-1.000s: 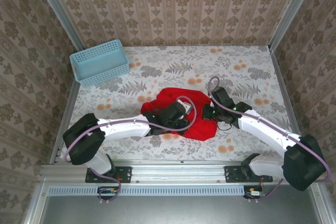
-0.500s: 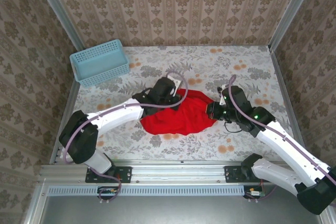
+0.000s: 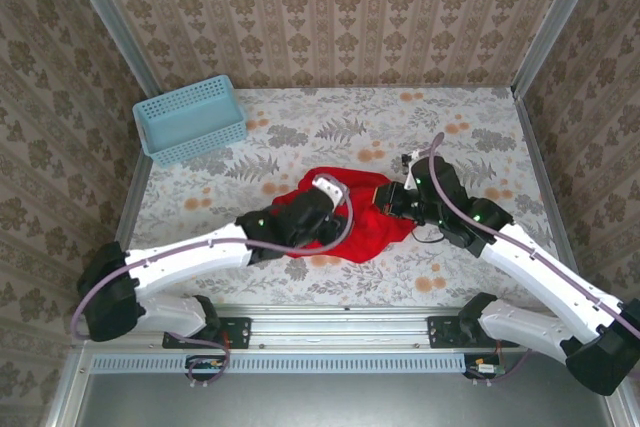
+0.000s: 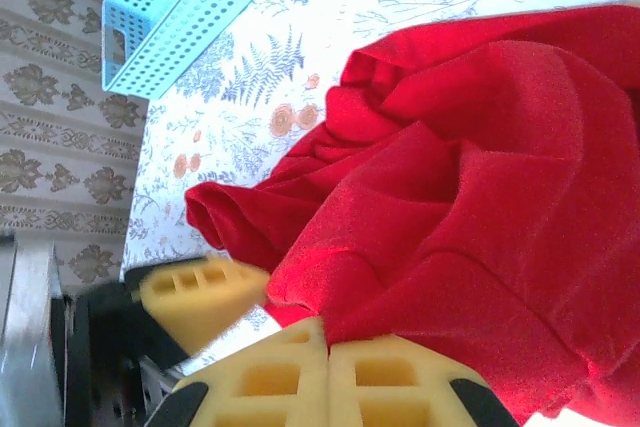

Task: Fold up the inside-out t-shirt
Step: Turn the T-shirt inside out at the center of the table.

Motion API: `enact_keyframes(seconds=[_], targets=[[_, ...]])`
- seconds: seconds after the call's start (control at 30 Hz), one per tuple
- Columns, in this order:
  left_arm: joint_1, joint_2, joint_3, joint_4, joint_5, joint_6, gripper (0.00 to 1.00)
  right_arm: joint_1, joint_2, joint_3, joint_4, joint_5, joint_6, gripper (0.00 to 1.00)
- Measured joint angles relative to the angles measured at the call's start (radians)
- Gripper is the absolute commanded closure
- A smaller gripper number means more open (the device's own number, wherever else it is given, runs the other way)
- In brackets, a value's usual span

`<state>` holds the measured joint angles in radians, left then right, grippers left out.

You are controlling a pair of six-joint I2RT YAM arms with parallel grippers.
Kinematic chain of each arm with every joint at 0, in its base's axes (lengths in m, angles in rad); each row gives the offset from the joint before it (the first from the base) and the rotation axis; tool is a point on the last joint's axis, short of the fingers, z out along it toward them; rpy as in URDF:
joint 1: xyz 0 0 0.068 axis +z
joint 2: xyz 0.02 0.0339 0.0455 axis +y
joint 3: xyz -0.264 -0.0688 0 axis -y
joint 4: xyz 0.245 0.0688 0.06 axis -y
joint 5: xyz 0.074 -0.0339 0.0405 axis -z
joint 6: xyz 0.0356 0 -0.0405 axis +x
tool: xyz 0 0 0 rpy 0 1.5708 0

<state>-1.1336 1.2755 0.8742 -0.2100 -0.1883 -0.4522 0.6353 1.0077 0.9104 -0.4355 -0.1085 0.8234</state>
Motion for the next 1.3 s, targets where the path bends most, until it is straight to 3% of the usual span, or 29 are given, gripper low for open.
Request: enact_keyframes(seconds=[0.27,0.5,0.67,0.8,1.0,1.3], targets=[[-0.063,0.001,-0.083,0.208,-0.011,-0.113,0.57,0.073,0.034,0.023,0.027,0.025,0.003,1.00],[0.005,0.035,-0.115,0.315,0.006,-0.158,0.63,0.105,0.039,0.023,0.036,0.041,0.019,1.00],[0.026,0.108,-0.093,0.340,0.039,-0.165,0.79,0.116,0.040,0.023,0.036,0.058,0.019,1.00],[0.037,0.133,-0.080,0.333,0.050,-0.160,0.99,0.115,0.039,0.028,0.003,0.100,0.018,1.00],[0.035,0.118,-0.084,0.308,0.071,-0.123,1.00,0.020,0.040,0.091,-0.154,0.159,0.006,1.00],[0.019,-0.008,-0.165,0.337,0.216,-0.029,1.00,-0.110,0.108,0.097,-0.226,0.161,-0.093,1.00]])
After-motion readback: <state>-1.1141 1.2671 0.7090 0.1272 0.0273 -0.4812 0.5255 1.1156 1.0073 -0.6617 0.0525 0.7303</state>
